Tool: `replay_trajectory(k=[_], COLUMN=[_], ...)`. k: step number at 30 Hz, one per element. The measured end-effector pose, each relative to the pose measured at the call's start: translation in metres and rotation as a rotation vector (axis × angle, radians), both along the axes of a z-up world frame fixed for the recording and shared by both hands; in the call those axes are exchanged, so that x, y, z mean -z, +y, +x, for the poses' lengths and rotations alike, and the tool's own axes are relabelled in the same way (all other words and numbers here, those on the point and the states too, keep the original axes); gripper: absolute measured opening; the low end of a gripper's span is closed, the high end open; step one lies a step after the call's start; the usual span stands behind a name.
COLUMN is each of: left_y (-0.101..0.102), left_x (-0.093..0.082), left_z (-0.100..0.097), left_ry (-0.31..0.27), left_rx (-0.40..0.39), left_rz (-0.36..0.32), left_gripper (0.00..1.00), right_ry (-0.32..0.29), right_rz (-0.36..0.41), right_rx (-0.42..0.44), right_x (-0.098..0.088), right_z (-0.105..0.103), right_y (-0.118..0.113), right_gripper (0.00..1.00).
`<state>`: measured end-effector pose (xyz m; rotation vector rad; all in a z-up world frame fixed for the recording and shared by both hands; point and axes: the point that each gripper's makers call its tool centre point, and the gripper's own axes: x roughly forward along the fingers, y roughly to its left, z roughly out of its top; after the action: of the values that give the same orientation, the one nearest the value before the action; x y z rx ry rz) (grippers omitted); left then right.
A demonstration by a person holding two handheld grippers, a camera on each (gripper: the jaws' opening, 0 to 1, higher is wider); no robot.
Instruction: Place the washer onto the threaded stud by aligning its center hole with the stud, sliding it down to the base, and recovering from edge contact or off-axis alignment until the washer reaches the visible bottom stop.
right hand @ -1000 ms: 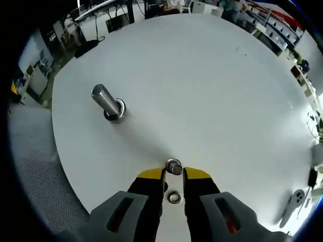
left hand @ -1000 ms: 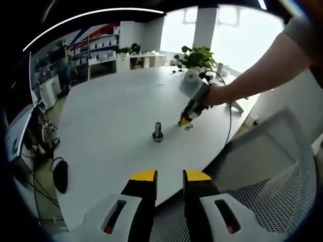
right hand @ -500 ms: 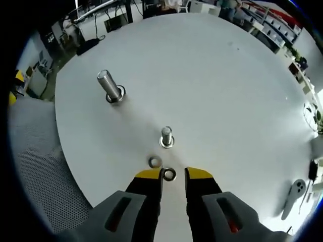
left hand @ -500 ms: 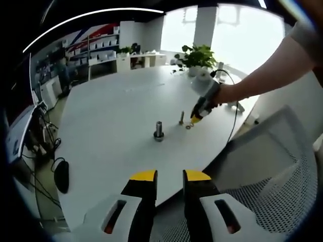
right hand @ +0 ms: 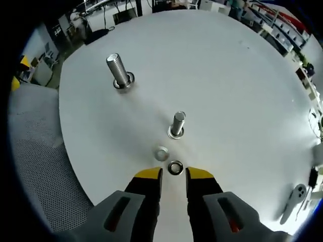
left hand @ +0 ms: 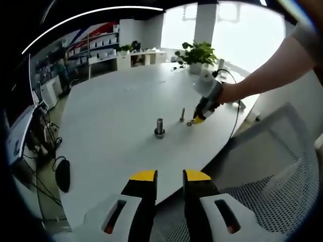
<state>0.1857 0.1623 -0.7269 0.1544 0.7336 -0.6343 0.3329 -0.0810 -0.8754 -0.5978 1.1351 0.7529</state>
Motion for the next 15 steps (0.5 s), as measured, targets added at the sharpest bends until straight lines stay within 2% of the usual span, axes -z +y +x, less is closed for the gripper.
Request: replay_trajectory(k=[2, 4, 8, 15], left_y=[-0.0001, 0.0007, 0.0010, 0.0008], left_x=[-0.0003, -0.0004, -0.0008, 0.0008], left_z=[0.0001, 0.0009, 0.0008, 0.0008], left_ry=[-0.001, -0.003, -0.003, 0.002], left_rx=[-0.002, -0.005, -0.008, -0.005], left_rz=[-0.001, 0.003, 0.002, 0.005], left_gripper=[0.18, 0.17, 0.17, 0.17], right_ry=[0.007, -0.002, -0.024, 0.030], right_rz=[-0.007, 0.022, 0.039, 0.031], right_rx=[-0.008, 0.021, -0.035, -0.040], right_x=[0.0011, -0.0010, 0.0005, 0.0008], right_z=[-0.0013, 0.0003, -0.0020, 0.0008], right_y=[-0.0023, -0.0008, 0.0021, 0.0029], right_gripper=[0.20, 0.20, 0.18, 0.18])
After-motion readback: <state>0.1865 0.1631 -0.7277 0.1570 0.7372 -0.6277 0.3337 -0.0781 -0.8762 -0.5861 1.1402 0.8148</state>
